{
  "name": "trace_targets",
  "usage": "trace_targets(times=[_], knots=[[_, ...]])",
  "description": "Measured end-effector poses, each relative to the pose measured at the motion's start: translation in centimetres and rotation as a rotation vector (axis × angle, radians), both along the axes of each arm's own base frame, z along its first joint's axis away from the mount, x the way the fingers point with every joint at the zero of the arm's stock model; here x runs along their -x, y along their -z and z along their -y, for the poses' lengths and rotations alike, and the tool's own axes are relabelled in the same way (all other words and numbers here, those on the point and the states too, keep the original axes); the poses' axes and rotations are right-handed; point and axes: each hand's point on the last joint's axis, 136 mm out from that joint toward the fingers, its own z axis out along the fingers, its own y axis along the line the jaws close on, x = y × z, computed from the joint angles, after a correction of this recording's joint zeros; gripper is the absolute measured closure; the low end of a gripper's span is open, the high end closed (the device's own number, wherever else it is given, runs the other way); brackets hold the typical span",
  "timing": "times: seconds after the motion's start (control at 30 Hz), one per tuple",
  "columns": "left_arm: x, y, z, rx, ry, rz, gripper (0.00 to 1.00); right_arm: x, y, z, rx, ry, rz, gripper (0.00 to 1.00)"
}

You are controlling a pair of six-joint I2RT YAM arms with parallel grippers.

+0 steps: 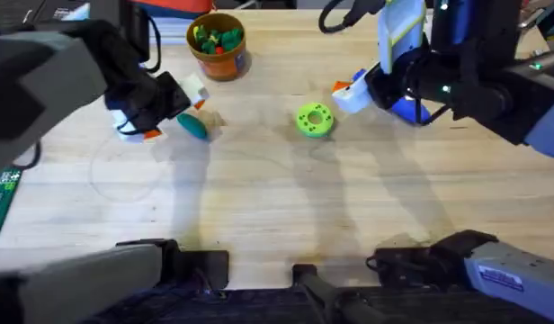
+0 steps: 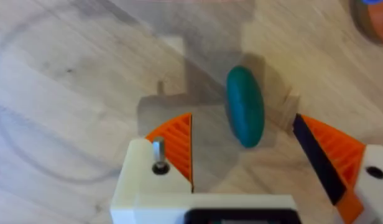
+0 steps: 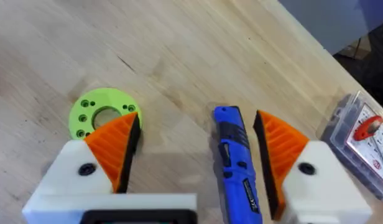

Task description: Pick up the gripper from the table and insert it into the empty holder that is missing its gripper. Then pick up a screw, insert it into the mounting hole, and use the screwdriver to tighten it. Finally, clean up the table by picking up the vegetable and placing it into the bucket.

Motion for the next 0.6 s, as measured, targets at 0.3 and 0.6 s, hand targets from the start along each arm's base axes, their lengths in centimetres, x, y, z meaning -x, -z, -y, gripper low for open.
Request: trace_targets(times=[0.3,0.6], knots=[[-1.3,4.5,2.1,0.131,-0.013,-0.086,0.378,0.0,0.0,0.0,0.0,0.0,0.0,0.007],[-2.2,2.7,3.1,0.198,0.0,-0.076,0.983,0.0,0.0,0.0,0.0,0.0,0.0,0.007]])
